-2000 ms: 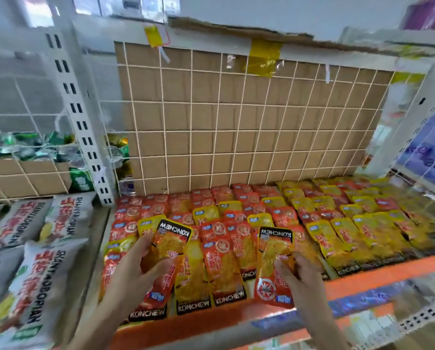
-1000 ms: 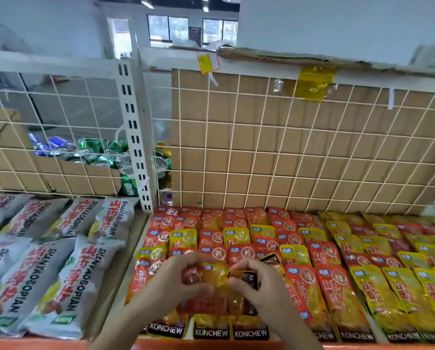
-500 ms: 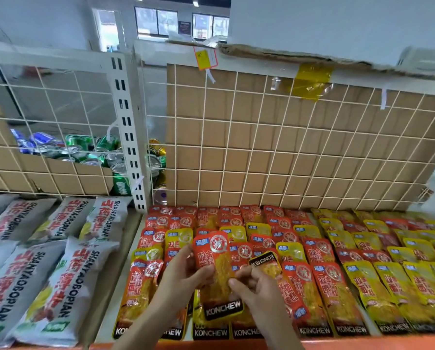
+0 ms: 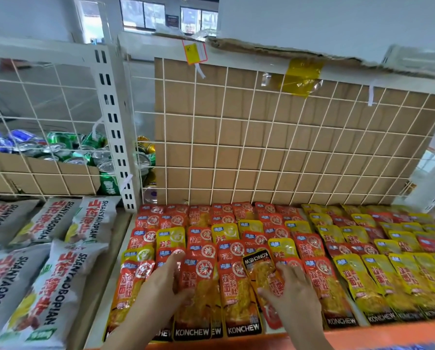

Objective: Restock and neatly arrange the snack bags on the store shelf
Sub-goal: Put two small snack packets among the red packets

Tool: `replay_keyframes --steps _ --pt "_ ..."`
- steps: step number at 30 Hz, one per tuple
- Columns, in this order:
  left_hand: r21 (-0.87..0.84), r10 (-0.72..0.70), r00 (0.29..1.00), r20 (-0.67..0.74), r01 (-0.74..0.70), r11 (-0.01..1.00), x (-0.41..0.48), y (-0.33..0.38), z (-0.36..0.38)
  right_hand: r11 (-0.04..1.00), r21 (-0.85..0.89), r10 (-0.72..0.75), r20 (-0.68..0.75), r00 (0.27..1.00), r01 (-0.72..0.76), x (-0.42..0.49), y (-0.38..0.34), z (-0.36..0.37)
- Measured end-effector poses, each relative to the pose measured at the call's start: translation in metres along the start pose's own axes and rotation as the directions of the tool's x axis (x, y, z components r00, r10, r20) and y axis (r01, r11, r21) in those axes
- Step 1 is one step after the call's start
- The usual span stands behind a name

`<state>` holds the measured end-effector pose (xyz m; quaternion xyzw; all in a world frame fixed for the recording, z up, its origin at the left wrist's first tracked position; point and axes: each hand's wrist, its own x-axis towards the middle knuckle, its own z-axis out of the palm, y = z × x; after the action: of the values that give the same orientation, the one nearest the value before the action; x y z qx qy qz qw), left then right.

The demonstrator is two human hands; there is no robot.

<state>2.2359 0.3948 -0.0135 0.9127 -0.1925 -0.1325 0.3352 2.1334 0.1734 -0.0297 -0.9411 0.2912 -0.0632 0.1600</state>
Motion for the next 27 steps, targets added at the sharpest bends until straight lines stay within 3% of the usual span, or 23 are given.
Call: replay_keyframes --steps 8,12,15,18,22,25,27 --pt "0.137 0.074 0.995 -0.072 -0.064 0.988 0.003 -0.008 0.004 0.985 0.166 0.033 0.046 0.998 -0.040 0.005 0.004 -0.006" --pt "0.171 0.118 0.988 -0.103 -0.099 0.980 0.004 -0.010 0.005 0.942 0.330 0.042 0.073 0.996 -0.064 0.006 0.011 -0.012" --pt "0.141 0.168 0.975 -0.146 -0.147 0.979 0.003 -0.005 0.003 0.865 0.492 0.093 0.037 0.995 -0.099 0.009 0.014 -0.018" --pt "0.077 0.220 0.962 -0.162 -0.210 0.975 0.004 0.002 0.001 0.719 0.685 0.149 0.014 0.989 -0.118 0.010 0.012 -0.025" --pt "-0.111 0.262 0.965 -0.019 -0.262 0.959 0.001 0.025 0.001 0.449 0.889 0.144 0.026 0.989 -0.089 0.003 -0.008 -0.035" --pt "-0.343 0.285 0.933 0.221 -0.199 0.918 -0.004 0.043 0.010 0.363 0.931 0.075 -0.005 0.997 -0.023 -0.004 -0.028 -0.035" --pt "-0.449 0.297 0.908 0.295 -0.143 0.882 -0.006 0.051 0.016 0.293 0.956 0.050 0.014 0.999 -0.028 -0.008 -0.037 -0.030"
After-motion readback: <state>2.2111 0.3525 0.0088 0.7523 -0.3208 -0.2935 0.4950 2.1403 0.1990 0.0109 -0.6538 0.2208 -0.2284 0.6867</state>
